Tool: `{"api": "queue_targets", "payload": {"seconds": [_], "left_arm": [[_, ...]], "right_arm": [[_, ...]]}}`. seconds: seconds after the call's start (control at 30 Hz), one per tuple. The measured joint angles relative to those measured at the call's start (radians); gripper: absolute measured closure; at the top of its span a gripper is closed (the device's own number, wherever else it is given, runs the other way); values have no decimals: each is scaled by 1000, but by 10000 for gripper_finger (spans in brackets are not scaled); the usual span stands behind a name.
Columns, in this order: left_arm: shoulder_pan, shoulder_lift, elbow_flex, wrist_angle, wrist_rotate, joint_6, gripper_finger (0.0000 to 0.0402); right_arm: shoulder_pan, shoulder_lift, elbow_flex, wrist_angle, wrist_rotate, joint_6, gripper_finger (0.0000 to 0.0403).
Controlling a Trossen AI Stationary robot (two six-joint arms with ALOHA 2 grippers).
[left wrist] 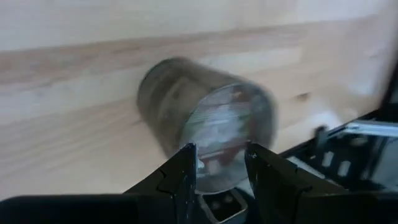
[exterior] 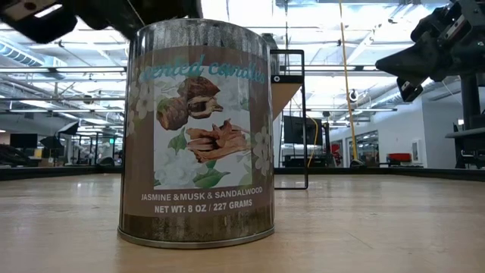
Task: Pick & Place candle stick holders
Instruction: Put the candle on the shelf
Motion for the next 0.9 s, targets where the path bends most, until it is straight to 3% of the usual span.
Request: {"api": "queue_targets", "payload": {"seconds": [0.23,0.5,0.9], "left_arm": [[1,-42,0,12,-64,-3,259],[1,-57,2,-129,27,-60,259],[31,-50,1,-112,16,-42,259]], "right_arm": [[0,0,0,-1,0,0,403],[0,0,0,-1,0,-2,403],[0,0,0,0,0,-8,403]]}}
